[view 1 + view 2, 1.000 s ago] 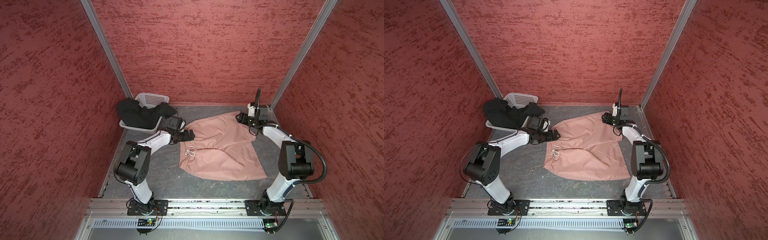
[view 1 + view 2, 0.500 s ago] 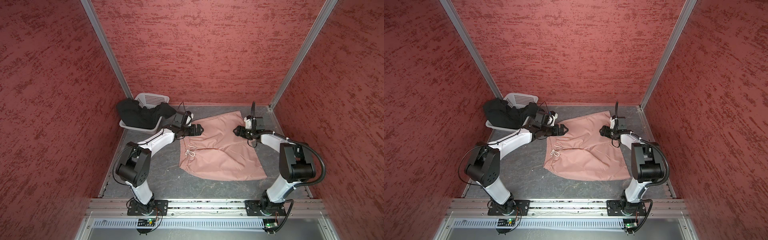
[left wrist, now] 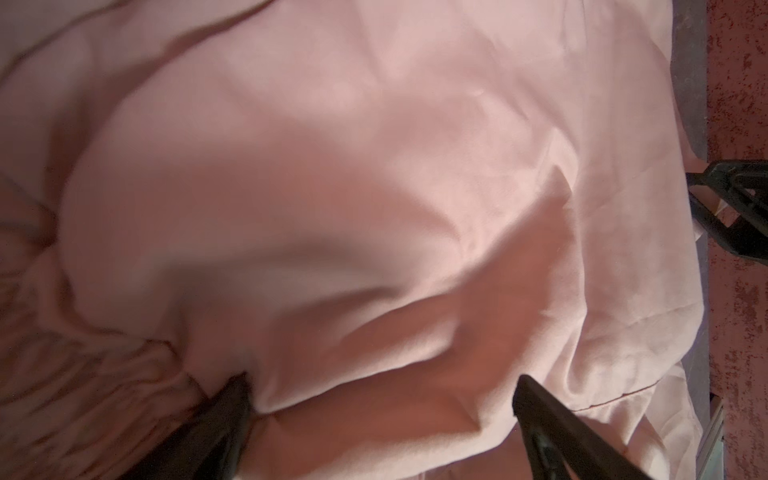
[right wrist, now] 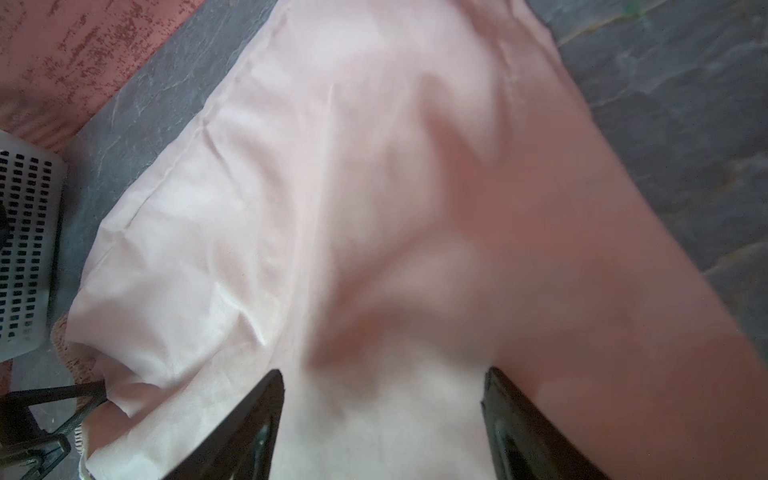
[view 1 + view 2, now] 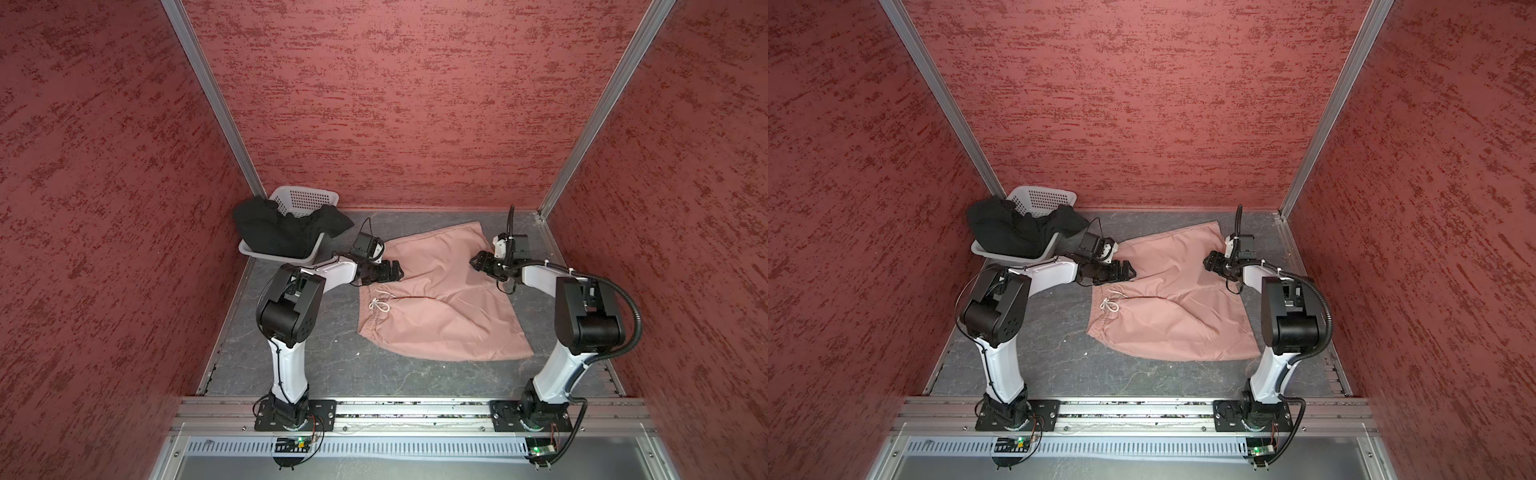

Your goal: Fold and stack the shorts

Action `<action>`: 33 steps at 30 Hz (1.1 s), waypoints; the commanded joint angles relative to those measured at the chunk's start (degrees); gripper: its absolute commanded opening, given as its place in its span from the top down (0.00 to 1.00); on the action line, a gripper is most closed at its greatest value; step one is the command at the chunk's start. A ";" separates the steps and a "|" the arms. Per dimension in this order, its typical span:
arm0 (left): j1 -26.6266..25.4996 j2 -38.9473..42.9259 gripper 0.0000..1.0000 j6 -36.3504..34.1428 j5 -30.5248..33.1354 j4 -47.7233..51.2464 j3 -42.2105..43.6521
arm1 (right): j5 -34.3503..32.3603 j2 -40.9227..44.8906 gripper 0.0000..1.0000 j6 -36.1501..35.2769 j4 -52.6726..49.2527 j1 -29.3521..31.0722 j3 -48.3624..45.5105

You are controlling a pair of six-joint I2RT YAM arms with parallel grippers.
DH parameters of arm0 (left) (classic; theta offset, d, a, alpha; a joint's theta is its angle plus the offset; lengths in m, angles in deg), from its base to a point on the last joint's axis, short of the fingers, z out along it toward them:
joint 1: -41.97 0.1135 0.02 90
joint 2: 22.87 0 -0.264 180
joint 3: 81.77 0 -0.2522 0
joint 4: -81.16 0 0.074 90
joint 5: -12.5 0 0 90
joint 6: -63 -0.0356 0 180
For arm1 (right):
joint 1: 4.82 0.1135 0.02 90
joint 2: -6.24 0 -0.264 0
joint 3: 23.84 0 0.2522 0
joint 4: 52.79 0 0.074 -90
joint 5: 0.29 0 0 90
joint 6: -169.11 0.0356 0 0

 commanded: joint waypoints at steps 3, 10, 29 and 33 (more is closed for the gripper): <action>5.30 -3.84 0.01 -2.88 0.84 2.27 -3.07 | 3.06 -5.58 0.24 2.13 2.97 -1.69 4.68; 6.55 -7.77 0.01 -9.05 -0.64 5.05 -15.44 | 4.82 -13.78 0.24 1.36 1.25 -1.87 18.71; 5.05 26.53 0.01 -5.66 9.76 21.10 9.27 | -10.56 27.34 0.27 -11.73 -31.59 31.88 -5.84; 5.47 28.86 0.09 -4.07 8.24 19.50 16.46 | -12.33 28.90 0.30 -7.83 -31.74 40.26 -10.06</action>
